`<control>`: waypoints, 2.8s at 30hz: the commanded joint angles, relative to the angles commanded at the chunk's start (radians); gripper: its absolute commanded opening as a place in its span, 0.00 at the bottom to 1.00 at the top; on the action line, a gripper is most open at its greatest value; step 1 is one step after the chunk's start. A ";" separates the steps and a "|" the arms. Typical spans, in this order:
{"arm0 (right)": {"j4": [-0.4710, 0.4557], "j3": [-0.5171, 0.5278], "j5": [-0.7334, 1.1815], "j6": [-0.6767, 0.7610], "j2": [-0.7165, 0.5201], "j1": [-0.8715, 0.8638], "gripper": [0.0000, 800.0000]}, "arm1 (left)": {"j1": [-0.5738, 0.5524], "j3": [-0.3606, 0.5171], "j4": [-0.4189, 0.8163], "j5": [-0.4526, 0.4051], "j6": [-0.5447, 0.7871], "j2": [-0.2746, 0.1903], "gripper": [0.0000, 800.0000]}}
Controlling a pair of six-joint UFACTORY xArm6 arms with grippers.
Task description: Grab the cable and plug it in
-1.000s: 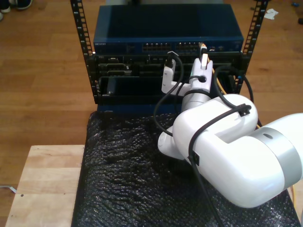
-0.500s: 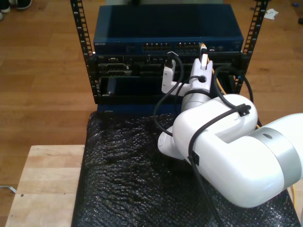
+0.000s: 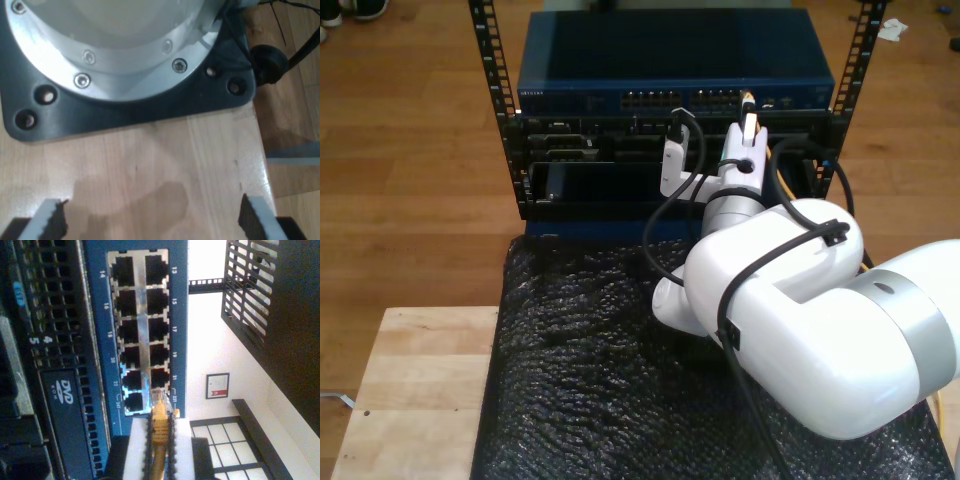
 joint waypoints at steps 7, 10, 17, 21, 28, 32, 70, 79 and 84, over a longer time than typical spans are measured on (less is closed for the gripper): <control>0.000 -0.011 0.002 -0.002 0.006 -0.002 0.00 | 0.000 0.000 0.000 0.000 0.000 0.000 1.00; -0.002 -0.018 0.011 -0.002 0.008 -0.002 0.00 | 0.000 0.000 0.000 0.000 0.000 0.000 1.00; 0.000 -0.034 0.015 -0.002 0.017 -0.002 0.00 | 0.000 0.000 0.000 0.000 0.000 0.000 1.00; -0.002 -0.032 0.014 -0.002 0.017 -0.002 0.00 | 0.000 0.000 0.000 0.000 0.000 0.000 1.00; -0.002 -0.020 0.012 0.002 0.015 -0.003 0.04 | 0.002 0.000 0.000 0.000 0.000 0.000 1.00; -0.003 -0.008 0.008 0.003 0.009 0.003 0.16 | 0.000 0.000 0.000 0.000 0.000 0.000 1.00; -0.166 0.595 0.675 0.005 -0.799 -0.153 0.85 | 0.002 0.000 0.000 0.000 0.000 0.000 1.00; -0.396 0.654 0.991 0.005 -0.985 -0.367 0.88 | 0.000 0.000 0.000 0.000 0.000 0.000 1.00; -0.517 0.669 1.203 0.005 -1.057 -0.500 0.89 | 0.000 0.000 0.000 0.000 0.000 0.000 1.00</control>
